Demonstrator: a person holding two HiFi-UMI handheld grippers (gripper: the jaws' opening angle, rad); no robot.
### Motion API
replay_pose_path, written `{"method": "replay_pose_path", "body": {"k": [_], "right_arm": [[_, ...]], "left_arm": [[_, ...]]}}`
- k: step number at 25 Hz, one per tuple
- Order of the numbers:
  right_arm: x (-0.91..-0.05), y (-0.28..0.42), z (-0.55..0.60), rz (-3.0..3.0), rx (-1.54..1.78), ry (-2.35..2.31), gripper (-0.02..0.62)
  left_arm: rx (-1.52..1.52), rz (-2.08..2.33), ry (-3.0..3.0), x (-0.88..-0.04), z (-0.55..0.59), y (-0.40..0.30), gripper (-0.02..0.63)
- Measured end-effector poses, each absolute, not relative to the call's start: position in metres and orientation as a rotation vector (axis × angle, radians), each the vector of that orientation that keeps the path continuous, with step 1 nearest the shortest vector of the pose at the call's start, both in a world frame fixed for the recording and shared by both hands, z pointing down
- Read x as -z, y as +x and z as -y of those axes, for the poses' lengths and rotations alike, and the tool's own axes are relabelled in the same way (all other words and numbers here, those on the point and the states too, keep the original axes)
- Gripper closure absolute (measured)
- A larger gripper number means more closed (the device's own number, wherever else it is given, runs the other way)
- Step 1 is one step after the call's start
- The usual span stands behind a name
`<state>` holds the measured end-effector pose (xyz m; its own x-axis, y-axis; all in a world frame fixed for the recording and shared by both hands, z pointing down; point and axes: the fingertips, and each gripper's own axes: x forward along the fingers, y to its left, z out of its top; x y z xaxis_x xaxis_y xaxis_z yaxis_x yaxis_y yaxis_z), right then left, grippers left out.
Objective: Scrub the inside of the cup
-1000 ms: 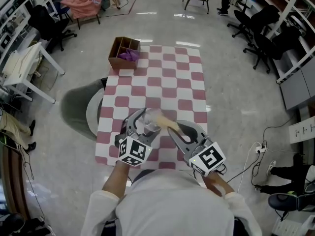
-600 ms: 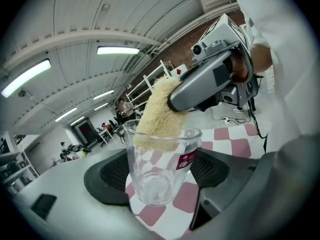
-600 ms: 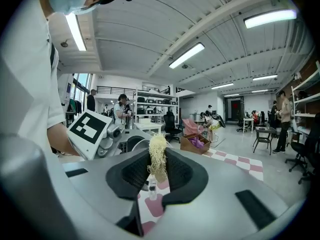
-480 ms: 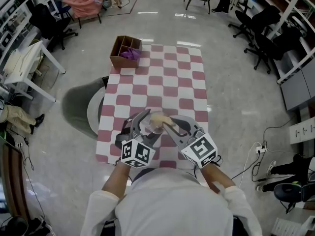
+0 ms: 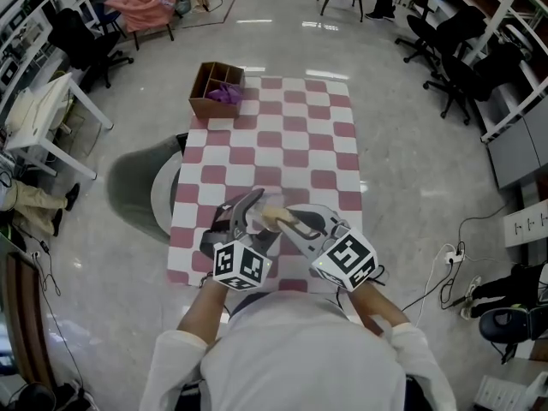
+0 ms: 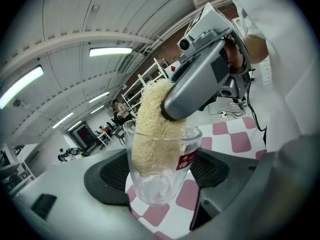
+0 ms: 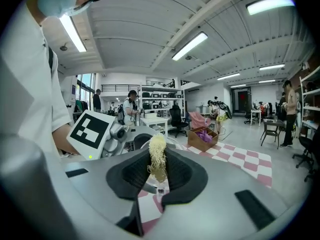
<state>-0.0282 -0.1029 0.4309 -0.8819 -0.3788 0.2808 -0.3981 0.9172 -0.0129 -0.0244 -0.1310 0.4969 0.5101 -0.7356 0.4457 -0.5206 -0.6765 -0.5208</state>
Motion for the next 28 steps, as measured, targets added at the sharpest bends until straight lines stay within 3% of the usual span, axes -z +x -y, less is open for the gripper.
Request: {"method": "replay_pose_path", "body": {"k": [28], "right_arm": [[-0.443,-0.013,0.113,2.704,-0.141,0.687,0.511]], "left_arm": [[0.98,-1.028,-2.373,-0.498,0.132,-0.028,0.247]]}}
